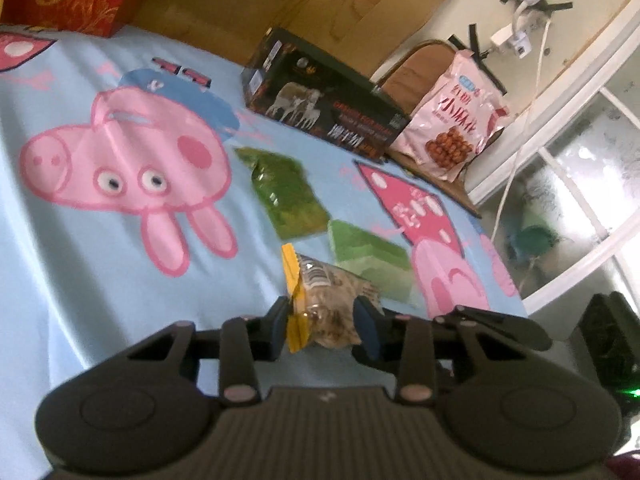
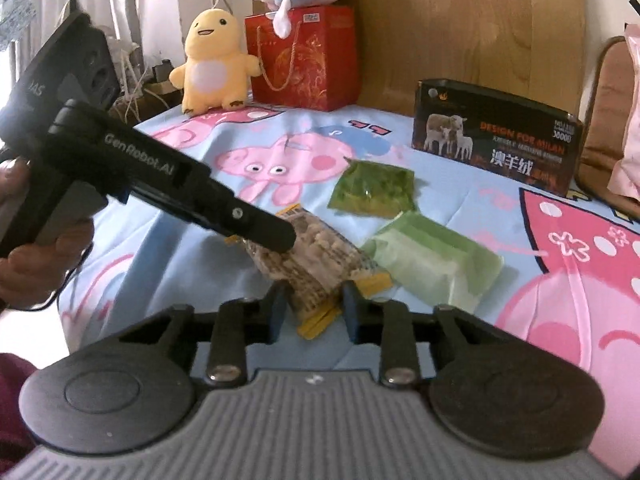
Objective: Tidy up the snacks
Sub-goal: 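Lift the clear nut bag with the left tool and release into the box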
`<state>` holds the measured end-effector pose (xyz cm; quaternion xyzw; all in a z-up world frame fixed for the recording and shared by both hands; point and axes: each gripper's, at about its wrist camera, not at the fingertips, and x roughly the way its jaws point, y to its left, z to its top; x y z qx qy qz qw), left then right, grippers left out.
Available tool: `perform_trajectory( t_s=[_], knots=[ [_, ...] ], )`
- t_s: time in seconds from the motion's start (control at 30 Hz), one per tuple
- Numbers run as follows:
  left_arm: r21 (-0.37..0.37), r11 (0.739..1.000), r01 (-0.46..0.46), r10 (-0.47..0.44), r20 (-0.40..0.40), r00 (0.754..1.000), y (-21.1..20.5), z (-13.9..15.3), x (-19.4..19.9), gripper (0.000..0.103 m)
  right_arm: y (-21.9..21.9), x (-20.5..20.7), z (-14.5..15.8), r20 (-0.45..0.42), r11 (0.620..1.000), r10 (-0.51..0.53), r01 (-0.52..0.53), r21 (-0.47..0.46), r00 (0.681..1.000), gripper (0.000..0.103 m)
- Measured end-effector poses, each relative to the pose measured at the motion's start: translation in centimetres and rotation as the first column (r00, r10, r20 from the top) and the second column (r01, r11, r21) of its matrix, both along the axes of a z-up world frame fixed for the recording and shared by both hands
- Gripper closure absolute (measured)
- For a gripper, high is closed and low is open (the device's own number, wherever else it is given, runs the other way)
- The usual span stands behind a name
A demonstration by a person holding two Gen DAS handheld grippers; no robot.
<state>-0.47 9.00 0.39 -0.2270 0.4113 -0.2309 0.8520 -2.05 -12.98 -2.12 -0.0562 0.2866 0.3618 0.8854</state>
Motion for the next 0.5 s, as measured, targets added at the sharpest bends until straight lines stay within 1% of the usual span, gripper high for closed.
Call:
perform_trajectory(
  t_s=[0.13,0.27,0.37,0.5],
  knots=[
    [-0.024,1.000,0.013,-0.011,0.052,0.999,0.1,2.2,0.9,0.069,-0.4,0.4,1.4,0.028,0.999,-0.029,0.028,0.046,0.999,0.074],
    [-0.011,1.000,0.025,-0.023,0.114,0.993,-0.5,4.8,3.3,0.069,-0.8,1.6,3.5,0.097,0.995,-0.061,0.053,0.082,0.993,0.074],
    [0.014,1.000,0.027,-0.029,0.153,0.988,-1.5,6.3,6.2,0.069,-1.3,3.5,4.8,0.144,0.993,-0.090,0.078,0.087,0.985,0.074],
    [0.013,0.999,0.029,-0.031,0.162,0.986,-2.6,7.6,11.5,0.069,-1.6,7.2,5.9,0.198,0.989,-0.137,0.124,0.080,0.971,0.074]
  ],
)
